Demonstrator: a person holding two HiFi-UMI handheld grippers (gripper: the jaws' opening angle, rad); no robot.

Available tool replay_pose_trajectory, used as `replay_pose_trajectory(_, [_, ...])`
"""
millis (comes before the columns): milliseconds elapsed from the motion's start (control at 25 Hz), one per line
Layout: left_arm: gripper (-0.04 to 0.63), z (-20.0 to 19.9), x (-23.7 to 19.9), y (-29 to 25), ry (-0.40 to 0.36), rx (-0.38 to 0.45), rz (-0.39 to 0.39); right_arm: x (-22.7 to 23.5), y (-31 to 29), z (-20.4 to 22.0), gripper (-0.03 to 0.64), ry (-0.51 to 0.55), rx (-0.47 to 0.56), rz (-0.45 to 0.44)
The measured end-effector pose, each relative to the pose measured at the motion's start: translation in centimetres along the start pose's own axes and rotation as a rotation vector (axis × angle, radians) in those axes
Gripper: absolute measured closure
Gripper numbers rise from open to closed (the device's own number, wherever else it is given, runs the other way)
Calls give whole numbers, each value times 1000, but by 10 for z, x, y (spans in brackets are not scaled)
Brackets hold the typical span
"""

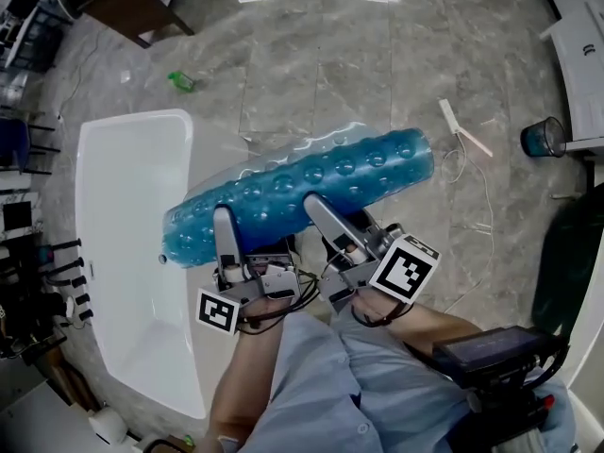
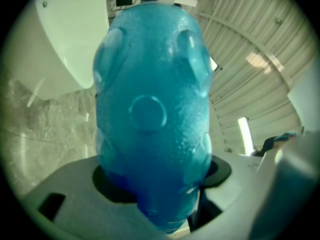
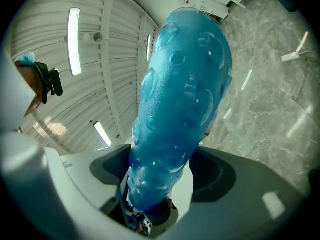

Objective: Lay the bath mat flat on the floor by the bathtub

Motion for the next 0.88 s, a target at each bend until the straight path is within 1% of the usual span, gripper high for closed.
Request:
replay_pose_trajectory(80, [281,-14,-15,-17,26,-22,-12,10,-19,2,248,11,13,28])
replay_pose_trajectory(160, [281,-38,-30,-35,47,-44,-23,18,-47,10,247,22,26,55])
replay_pose_trajectory(320, [282,-94,-61,-64,86,-100,-37,34,-101,39,247,41,51,111])
replay_pose_trajectory(440, [282,-116,-85,-75,108,-158,-28,49,-119,57,247,61,103,136])
replay_pose_trajectory(560, [284,-128,-105,-84,129,-211,-20,63,-128,68,247,83,145,162])
replay_pose_trajectory(680, [282,-129,-133,-93,140,-247,-16,88,-134,72,247,93,161,172])
replay_pose_trajectory(800, [282,-129,-171,-98,146,-262,-23,122,-139,78,247,83,166,166])
replay_pose_trajectory(880, [282,-130,-203,-100,154,-258,-30,152,-143,84,247,90,144,190])
Point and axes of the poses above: the fingertips, and each gripper's own axes: y backward along the fingers, x to its right, z out of its underside, the point moved 2 cm from there along y, backward along the fingers, and after that the axes turned 9 degrees about y, right-handed, at the moved point
